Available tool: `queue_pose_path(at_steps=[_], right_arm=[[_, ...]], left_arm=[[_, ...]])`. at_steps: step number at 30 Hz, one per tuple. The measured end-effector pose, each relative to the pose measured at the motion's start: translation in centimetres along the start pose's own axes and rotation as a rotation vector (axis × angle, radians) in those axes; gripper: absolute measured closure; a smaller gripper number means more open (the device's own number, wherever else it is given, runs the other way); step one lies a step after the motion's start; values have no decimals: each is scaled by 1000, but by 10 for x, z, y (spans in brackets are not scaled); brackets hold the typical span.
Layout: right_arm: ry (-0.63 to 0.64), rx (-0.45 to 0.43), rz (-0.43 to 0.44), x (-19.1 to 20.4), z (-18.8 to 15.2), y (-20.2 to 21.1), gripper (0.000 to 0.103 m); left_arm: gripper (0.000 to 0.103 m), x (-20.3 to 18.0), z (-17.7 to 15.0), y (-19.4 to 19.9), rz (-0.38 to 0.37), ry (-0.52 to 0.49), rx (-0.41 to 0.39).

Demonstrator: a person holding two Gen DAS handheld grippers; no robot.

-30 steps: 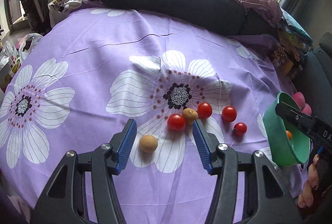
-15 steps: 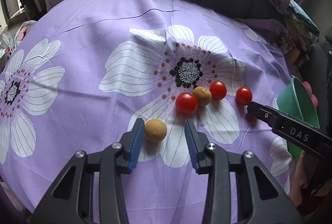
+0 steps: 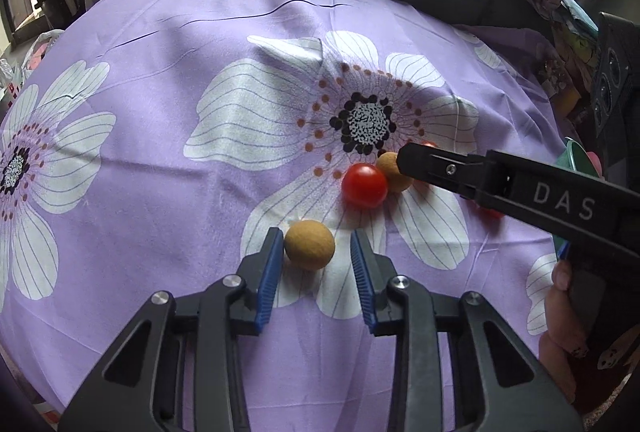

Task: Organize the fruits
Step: 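Move the right tool back to the small tan fruits by the tomatoes, then close the right tool around the small tan fruit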

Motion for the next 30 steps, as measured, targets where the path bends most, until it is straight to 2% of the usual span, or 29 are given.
queue_pose_path(at_steps=[7, 12, 16, 21, 28, 30], right_arm=[[-11, 17, -42, -4, -2, -12, 70], [-27, 21, -36, -6, -2, -20, 71], [7, 9, -76, -2, -4, -21, 74], [12, 3, -96, -3, -5, -16, 74], [0, -52, -90, 0, -7, 5, 74], [-4, -70, -87, 1, -7, 13, 74]], left_arm=[[78, 2, -1, -1, 35, -9, -10], [77, 2, 0, -1, 36, -9, -13], [77, -1, 0, -2, 45, -21, -24], [77, -3, 1, 1, -3, -10, -22], [77, -8, 6, 17, -85, 44, -56], [77, -9, 8, 23, -88, 51, -77]])
Point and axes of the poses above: each gripper's, at about its wrist camera, not at the fingertips, and y roughly against the way its jaws point, x to its left, z to its top, the point moved 7 cm from there along -y, roughly the way its jaws point, and after that the axes turned 9 degrees about z, right-handed, at the moved point
